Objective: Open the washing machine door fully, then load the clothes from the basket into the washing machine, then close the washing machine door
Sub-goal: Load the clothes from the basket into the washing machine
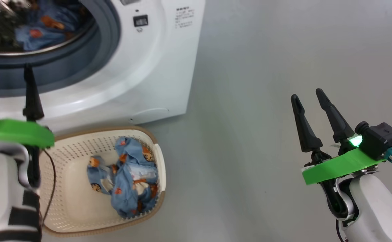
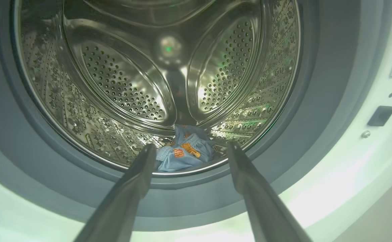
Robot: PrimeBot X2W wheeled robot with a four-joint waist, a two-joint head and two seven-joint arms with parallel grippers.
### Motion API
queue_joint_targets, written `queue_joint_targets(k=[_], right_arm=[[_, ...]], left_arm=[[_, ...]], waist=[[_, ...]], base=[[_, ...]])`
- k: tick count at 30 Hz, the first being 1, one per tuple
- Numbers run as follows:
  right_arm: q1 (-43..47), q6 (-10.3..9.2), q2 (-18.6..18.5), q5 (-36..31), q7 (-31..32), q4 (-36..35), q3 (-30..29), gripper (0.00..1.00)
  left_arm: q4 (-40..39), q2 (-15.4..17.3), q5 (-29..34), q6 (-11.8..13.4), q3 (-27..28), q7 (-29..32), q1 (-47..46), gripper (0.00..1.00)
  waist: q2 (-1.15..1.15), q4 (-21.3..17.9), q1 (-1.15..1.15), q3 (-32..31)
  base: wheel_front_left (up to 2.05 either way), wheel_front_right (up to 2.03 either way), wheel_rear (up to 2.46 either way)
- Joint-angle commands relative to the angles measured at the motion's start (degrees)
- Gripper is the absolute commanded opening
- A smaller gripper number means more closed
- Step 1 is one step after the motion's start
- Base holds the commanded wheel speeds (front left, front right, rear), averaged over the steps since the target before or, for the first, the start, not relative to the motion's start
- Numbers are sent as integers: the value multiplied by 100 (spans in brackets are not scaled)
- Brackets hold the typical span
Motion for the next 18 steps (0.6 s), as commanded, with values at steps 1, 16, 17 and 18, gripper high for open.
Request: queue_joint_targets(k=[1, 16, 17, 18], right_arm=[[144, 42, -71, 50, -46, -111, 89, 100], [533, 42, -272, 119, -46, 16, 57, 100], [553, 42, -281, 123, -46, 19, 54, 100], [573, 42, -291, 129, -46, 24, 47, 100]], left_arm=[[-221, 163, -13, -8, 175, -31, 170, 100], [-1379, -243, -104, 2, 411, -31, 1928, 100], [-1434, -257, -102, -1, 403, -31, 2016, 100], [-1490, -279, -112, -2, 405, -31, 2100, 100]], waist=[[0, 209, 1, -297], [0, 615, 1, -1129], [0, 639, 1, -1168], [0, 663, 1, -1208]], base=[[0, 0, 0], [0, 0, 0], [0, 0, 0], [0, 0, 0]])
